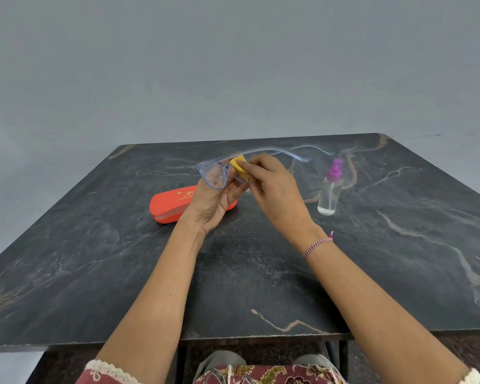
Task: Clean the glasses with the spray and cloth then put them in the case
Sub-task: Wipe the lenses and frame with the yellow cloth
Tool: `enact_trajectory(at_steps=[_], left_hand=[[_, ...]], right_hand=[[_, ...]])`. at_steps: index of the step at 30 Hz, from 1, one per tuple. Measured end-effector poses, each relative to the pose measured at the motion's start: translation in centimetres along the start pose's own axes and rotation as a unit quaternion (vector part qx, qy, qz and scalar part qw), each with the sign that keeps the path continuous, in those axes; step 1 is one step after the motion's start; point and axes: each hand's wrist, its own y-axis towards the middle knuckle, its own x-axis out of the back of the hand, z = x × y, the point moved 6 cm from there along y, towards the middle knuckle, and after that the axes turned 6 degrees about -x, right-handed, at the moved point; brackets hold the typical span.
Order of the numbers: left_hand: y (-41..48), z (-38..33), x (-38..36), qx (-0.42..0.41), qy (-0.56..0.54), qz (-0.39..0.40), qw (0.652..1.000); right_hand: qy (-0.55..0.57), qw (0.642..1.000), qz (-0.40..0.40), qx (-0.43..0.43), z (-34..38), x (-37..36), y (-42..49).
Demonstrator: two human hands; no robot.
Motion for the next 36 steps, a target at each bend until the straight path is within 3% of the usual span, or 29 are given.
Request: enact_trajectory(at_steps=[7, 14, 21, 27, 36], left_hand=[[0.1, -0.4, 0.1, -0.008, -0.026, -0.013, 1.0], [-0.1, -0.2, -0.6, 0.003, -0.019, 0.011, 1.0], [0.2, -0.8, 1.0, -0.036, -0.024, -0.037, 0.998], [0.3, -0.6, 1.0, -0.035, -0.048, -0.052, 0.997], [-0.1, -1.0, 0.3, -0.058, -0.067, -0.07, 0.994]], right_hand=[[0.059, 0.998, 0.022, 0.004, 0.3, 0.6, 0.0], [-0.037, 0.999, 0.006, 0.018, -0.1, 0.4, 0.2], [0.024, 0.997, 0.048, 0.052, 0.9, -0.2, -0.1], [-0.037, 0.998, 0.03, 0.028, 0.6, -0.2, -0.1], [-0.076, 0.995, 0.021, 0.066, 2.4, -0.9, -0.6]])
